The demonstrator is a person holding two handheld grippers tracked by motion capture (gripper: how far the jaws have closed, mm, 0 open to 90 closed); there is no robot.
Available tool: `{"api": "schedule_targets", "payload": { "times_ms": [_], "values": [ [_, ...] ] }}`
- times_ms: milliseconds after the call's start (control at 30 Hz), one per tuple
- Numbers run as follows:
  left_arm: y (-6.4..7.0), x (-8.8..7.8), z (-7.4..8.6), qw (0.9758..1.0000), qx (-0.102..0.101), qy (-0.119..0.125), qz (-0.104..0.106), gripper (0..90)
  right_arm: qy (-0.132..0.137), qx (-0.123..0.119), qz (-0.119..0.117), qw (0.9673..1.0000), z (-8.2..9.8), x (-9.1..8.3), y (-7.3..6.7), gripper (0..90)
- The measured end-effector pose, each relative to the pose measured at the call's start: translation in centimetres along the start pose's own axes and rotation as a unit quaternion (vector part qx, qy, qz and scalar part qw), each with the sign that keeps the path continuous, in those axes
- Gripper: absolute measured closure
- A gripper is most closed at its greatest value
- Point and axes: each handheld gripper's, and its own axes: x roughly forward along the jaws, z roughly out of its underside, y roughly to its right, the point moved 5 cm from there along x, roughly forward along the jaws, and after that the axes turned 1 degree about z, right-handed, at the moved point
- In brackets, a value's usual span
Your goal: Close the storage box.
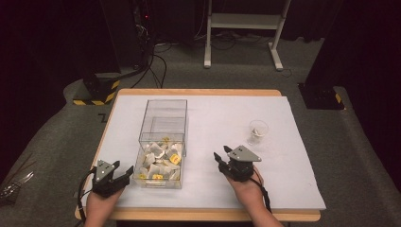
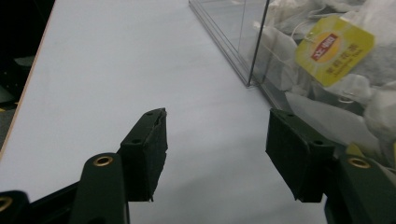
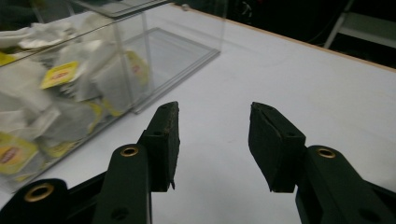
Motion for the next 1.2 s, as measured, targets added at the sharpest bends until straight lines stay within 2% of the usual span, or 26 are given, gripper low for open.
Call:
{"api": "schedule_targets", "payload": {
  "times_ms": [100,233,267,300,467,500,600,700,733,833,967,1033,1133,1167,1200],
  "values": [
    [-0.1,-0.7,0.2,0.9999,0.001,-0.009,0.006,38.5,-0.003,-0.007,-0.017,0.9998,0.2,0.1,-1.5,52.6],
    [-0.2,-1.5,0.4,0.9997,-0.013,-0.013,0.015,37.7,-0.007,0.000,-0.044,0.9990,0.5,0.2,-3.0,52.7],
    [-0.3,-1.8,0.5,0.9996,-0.008,-0.020,0.017,37.2,-0.010,0.000,-0.052,0.9986,0.6,0.3,-3.5,52.7],
    [-0.1,-1.9,0.5,0.9995,-0.015,-0.019,0.020,36.5,-0.012,-0.004,-0.056,0.9983,0.7,0.4,-3.9,52.6],
    [0.4,-2.9,0.7,0.9991,-0.011,-0.025,0.033,33.3,-0.017,-0.018,-0.064,0.9977,1.2,0.6,-5.7,50.1],
    [0.5,-3.1,0.8,0.9988,-0.003,-0.030,0.038,32.8,-0.015,-0.023,-0.065,0.9975,1.3,0.7,-6.1,49.5],
    [1.0,-3.4,1.0,0.9985,-0.007,-0.030,0.045,32.5,-0.019,-0.020,-0.083,0.9961,1.5,0.8,-7.0,49.4],
    [1.4,-3.9,1.2,0.9979,0.006,-0.032,0.056,33.1,-0.028,-0.025,-0.104,0.9939,1.8,1.1,-8.0,47.9],
    [1.5,-4.0,1.2,0.9976,0.010,-0.033,0.060,33.0,-0.029,-0.028,-0.107,0.9935,1.9,1.1,-8.2,47.4],
    [1.9,-4.2,1.3,0.9970,0.002,-0.031,0.071,32.5,-0.036,-0.037,-0.114,0.9921,2.2,1.4,-9.0,45.2],
    [2.2,-4.3,1.8,0.9953,0.021,-0.044,0.084,31.3,-0.042,-0.049,-0.124,0.9902,2.5,1.6,-10.0,43.1],
    [2.3,-4.4,1.8,0.9950,0.020,-0.045,0.087,31.5,-0.044,-0.057,-0.128,0.9892,2.6,1.6,-10.4,42.5],
    [2.3,-4.6,1.7,0.9943,0.016,-0.046,0.095,30.8,-0.043,-0.057,-0.126,0.9893,2.6,1.7,-10.5,42.3],
    [2.5,-4.5,1.6,0.9946,0.009,-0.040,0.095,30.8,-0.044,-0.054,-0.127,0.9894,2.6,1.7,-10.5,42.3],
    [2.5,-4.6,1.7,0.9940,0.015,-0.045,0.099,30.9,-0.045,-0.054,-0.129,0.9891,2.6,1.6,-10.5,42.3]
  ]
}}
